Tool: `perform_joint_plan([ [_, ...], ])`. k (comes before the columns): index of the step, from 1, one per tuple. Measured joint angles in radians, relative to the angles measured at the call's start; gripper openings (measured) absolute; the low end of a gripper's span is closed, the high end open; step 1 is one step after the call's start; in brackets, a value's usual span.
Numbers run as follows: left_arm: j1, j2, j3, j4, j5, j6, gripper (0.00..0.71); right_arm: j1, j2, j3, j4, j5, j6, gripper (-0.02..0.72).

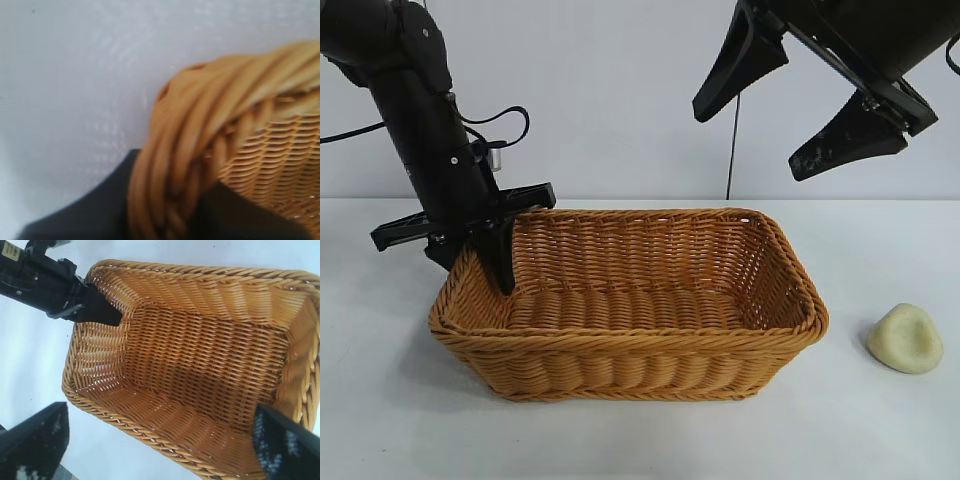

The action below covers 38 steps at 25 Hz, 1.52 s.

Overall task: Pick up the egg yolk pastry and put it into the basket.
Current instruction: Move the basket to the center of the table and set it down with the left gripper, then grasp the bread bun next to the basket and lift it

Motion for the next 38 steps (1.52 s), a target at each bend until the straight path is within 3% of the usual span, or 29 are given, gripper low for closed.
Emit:
perform_joint_plan([
  [2, 0.000, 0.000, -0.001, -0.002, 0.001, 0.000, 0.597, 0.000, 0.000, 0.000, 0.000, 0.000, 0.000, 0.685],
  [5, 0.000, -0.011, -0.008, -0.002, 0.017, 0.000, 0.669, 0.000, 0.000, 0.000, 0.000, 0.000, 0.000, 0.685],
  [13, 0.000, -0.110, -0.144, 0.129, 0.144, 0.001, 0.694, 0.000, 0.000, 0.000, 0.000, 0.000, 0.000, 0.685],
  [17, 0.000, -0.132, -0.253, 0.231, 0.153, 0.001, 0.695, 0.000, 0.000, 0.000, 0.000, 0.000, 0.000, 0.685],
  [22, 0.008, -0.133, -0.294, 0.252, 0.157, 0.001, 0.695, 0.000, 0.000, 0.000, 0.000, 0.008, 0.000, 0.685],
  [26, 0.053, -0.133, -0.294, 0.253, 0.159, 0.001, 0.695, 0.000, 0.000, 0.000, 0.000, 0.014, 0.000, 0.685],
  [32, 0.175, -0.133, -0.294, 0.263, 0.159, 0.001, 0.695, 0.000, 0.000, 0.000, -0.001, 0.016, 0.000, 0.685],
  [38, 0.238, -0.177, -0.275, 0.266, 0.160, 0.024, 0.695, 0.000, 0.000, 0.000, -0.001, 0.019, 0.000, 0.685],
])
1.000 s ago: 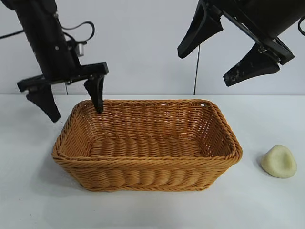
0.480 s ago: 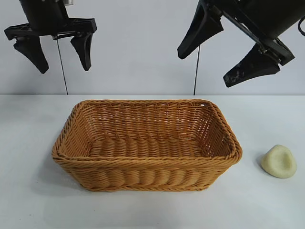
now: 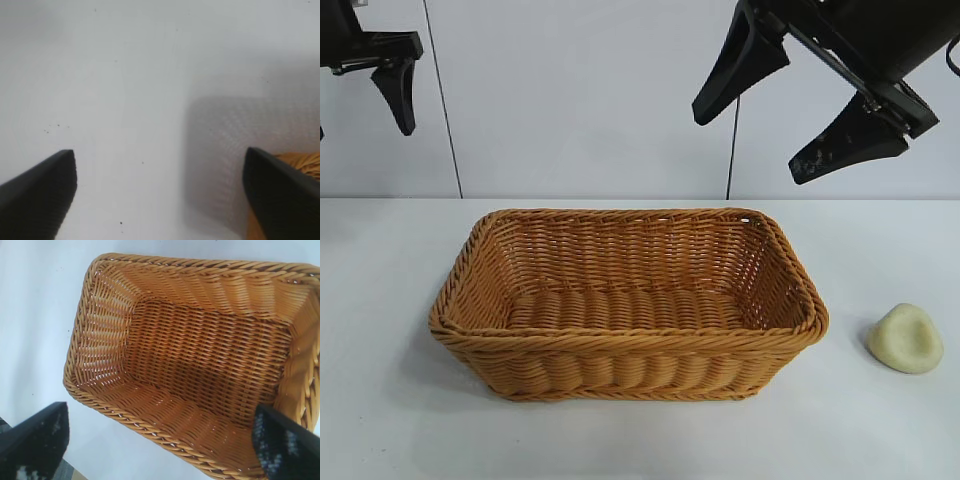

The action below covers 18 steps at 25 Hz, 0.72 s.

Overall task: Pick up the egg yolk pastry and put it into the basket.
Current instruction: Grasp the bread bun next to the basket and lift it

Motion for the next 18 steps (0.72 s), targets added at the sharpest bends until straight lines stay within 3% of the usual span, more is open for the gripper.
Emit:
perform_joint_plan([
  [5, 0.037, -0.128, 0.155, 0.047, -0.001, 0.025, 0.695, 0.000, 0.000, 0.000, 0.000, 0.000, 0.000, 0.685],
  [12, 0.044, -0.373, 0.507, 0.059, -0.001, 0.045, 0.695, 0.000, 0.000, 0.000, 0.000, 0.002, 0.000, 0.685],
  [18, 0.044, -0.674, 0.823, 0.058, -0.001, 0.067, 0.695, 0.000, 0.000, 0.000, 0.000, 0.003, 0.000, 0.685],
])
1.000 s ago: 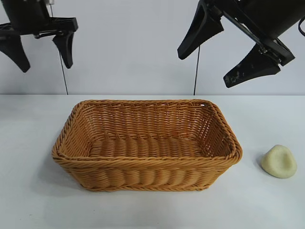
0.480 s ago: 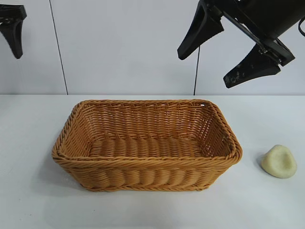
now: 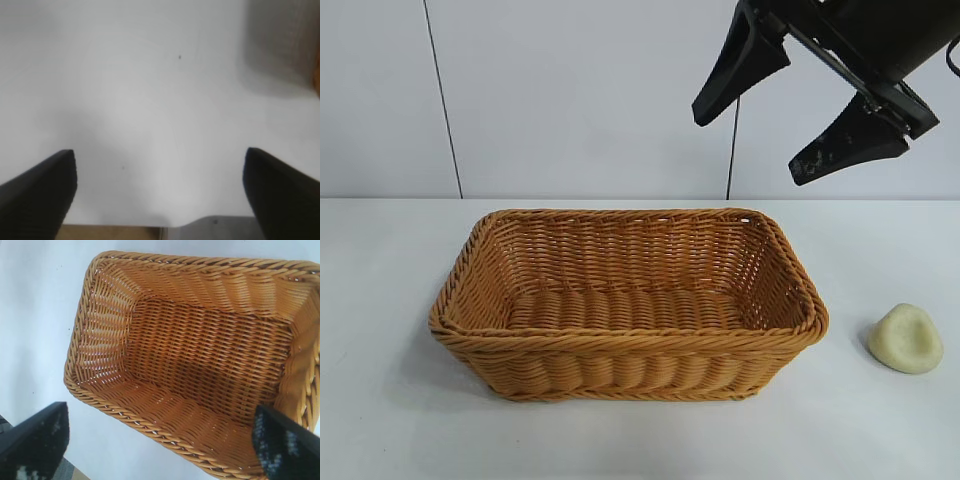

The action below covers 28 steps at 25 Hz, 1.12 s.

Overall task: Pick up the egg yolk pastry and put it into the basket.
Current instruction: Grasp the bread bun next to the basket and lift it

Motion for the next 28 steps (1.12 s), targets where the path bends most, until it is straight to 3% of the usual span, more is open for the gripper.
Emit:
perform_joint_plan([
  [6, 0.000, -0.318, 0.301, -0.001, -0.011, 0.005, 0.695, 0.000, 0.000, 0.000, 0.000, 0.000, 0.000, 0.685],
  [12, 0.000, -0.652, 0.519, -0.001, -0.116, 0.005, 0.695, 0.000, 0.000, 0.000, 0.000, 0.000, 0.000, 0.685],
  [16, 0.000, -0.849, 0.595, -0.002, -0.133, 0.007, 0.695, 0.000, 0.000, 0.000, 0.000, 0.000, 0.000, 0.685],
  [22, 0.000, -1.114, 0.604, -0.020, -0.143, 0.014, 0.695, 0.000, 0.000, 0.000, -0.002, 0.000, 0.000, 0.685],
  [28, 0.000, -1.320, 0.609, -0.021, -0.146, 0.014, 0.695, 0.000, 0.000, 0.000, -0.063, 0.001, 0.001, 0.685],
])
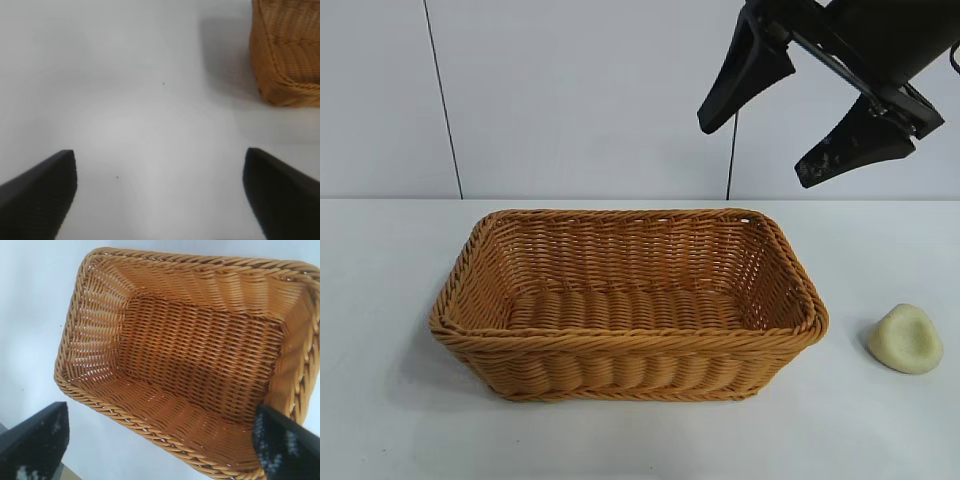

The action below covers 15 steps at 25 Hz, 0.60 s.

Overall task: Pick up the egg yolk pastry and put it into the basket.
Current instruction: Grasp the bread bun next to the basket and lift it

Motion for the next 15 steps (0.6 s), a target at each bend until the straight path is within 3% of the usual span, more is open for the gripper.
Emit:
perform_joint_plan([
  [6, 0.000, -0.072, 0.000, -0.001, 0.000, 0.001, 0.695, 0.000, 0.000, 0.000, -0.134, 0.004, 0.067, 0.685],
  [9, 0.000, -0.073, 0.000, -0.003, 0.000, 0.001, 0.695, 0.000, 0.000, -0.023, -0.270, 0.026, 0.139, 0.685],
  [13, 0.000, -0.073, 0.000, -0.004, 0.000, 0.001, 0.695, -0.017, 0.000, -0.095, -0.473, 0.117, 0.231, 0.685],
  [15, 0.000, -0.073, 0.000, -0.004, 0.000, 0.001, 0.695, -0.050, 0.000, -0.132, -0.522, 0.156, 0.244, 0.685],
])
